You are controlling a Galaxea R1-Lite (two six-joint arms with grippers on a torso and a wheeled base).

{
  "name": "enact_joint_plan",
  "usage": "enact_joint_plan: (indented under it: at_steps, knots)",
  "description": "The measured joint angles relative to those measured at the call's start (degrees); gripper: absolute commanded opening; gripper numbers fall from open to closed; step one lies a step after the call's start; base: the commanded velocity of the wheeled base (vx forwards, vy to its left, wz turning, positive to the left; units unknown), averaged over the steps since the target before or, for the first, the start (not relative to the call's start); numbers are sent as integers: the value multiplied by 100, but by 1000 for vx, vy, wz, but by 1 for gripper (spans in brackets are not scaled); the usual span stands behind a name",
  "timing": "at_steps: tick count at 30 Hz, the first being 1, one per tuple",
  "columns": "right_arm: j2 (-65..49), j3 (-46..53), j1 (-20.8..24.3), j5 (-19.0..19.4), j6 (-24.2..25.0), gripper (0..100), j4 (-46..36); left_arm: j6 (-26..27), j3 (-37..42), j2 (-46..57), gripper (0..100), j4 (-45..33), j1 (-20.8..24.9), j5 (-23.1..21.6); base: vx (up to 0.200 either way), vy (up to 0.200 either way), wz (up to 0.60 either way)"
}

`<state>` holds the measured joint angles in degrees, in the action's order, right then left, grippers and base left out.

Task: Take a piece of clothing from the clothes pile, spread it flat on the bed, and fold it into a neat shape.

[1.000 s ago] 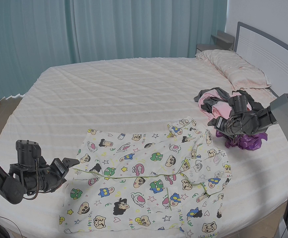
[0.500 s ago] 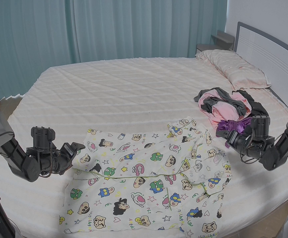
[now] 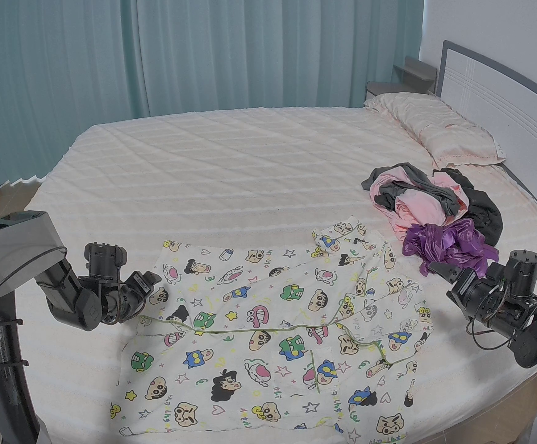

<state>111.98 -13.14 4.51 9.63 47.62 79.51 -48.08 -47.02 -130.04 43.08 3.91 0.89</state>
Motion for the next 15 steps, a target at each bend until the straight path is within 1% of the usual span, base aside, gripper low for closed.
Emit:
enact_joint_plan:
  at_steps: [8, 15]
  knots:
    - [6, 121, -49, 9, 11, 100, 11, 13, 312, 90, 100, 41, 40, 12, 0, 0, 0]
    - [41, 168, -55, 22, 6, 100, 9, 10, 480, 160, 100, 54, 187, 17, 0, 0, 0]
